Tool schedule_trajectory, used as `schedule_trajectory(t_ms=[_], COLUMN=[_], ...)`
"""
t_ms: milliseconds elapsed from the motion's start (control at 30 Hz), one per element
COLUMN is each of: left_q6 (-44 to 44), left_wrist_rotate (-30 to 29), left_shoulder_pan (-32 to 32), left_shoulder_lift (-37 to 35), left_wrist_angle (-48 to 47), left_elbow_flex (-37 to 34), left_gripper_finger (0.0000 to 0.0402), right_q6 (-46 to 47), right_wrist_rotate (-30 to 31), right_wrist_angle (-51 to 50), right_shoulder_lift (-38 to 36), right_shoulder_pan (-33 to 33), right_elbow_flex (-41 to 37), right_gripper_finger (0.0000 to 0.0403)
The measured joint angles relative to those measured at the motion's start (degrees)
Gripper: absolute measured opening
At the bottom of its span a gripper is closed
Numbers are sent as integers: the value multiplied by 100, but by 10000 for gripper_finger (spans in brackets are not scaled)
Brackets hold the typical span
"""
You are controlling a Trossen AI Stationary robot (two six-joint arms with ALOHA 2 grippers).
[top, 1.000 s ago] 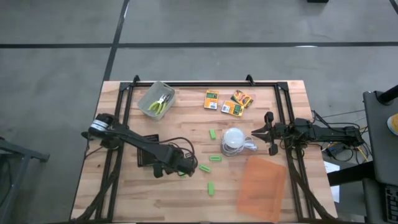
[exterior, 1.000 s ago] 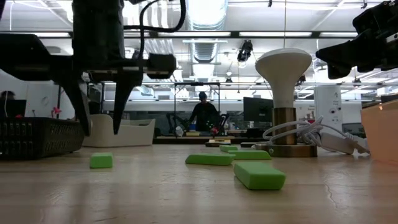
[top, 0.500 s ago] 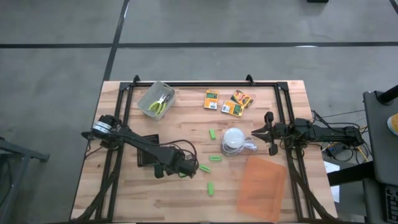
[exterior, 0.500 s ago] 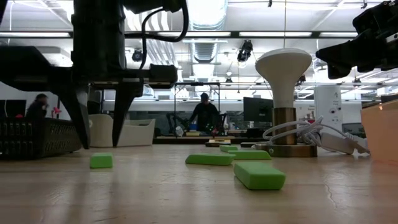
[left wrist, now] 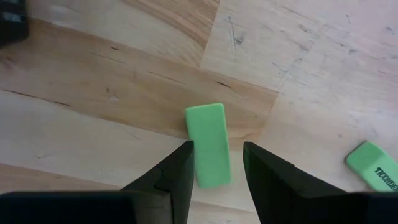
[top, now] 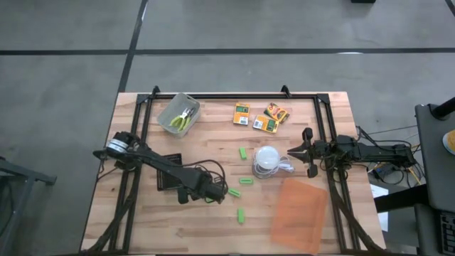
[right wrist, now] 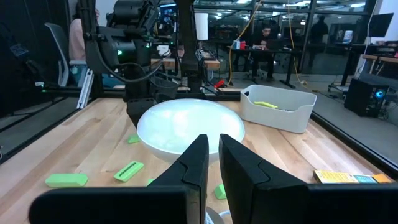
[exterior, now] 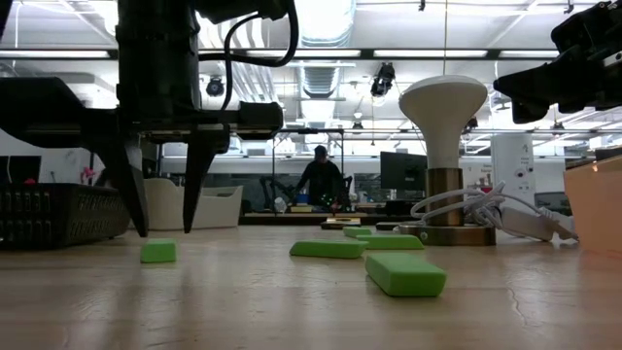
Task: Pick & Place School Supplies
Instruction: Put the green eraser into the black bin
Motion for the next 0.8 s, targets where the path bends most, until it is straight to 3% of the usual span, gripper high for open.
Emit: schedule_trajectory(t_ms=[333,800], left_q6=[11,166], left_wrist_rotate=[-4,-28], left_shoulder_pan=[-7,-11], left_shoulder_lift=[0,0], left_wrist_angle=[-141,369], left_elbow_flex=[-15,-302], left_gripper_finger=[142,142], right_q6=[0,0], right_wrist_rotate=[0,0], right_wrist_angle=[0,0], right_shoulder_lift=[0,0], right_shoulder_pan=[2,2], right_elbow_flex=[0,0], right_gripper_finger=[36,36])
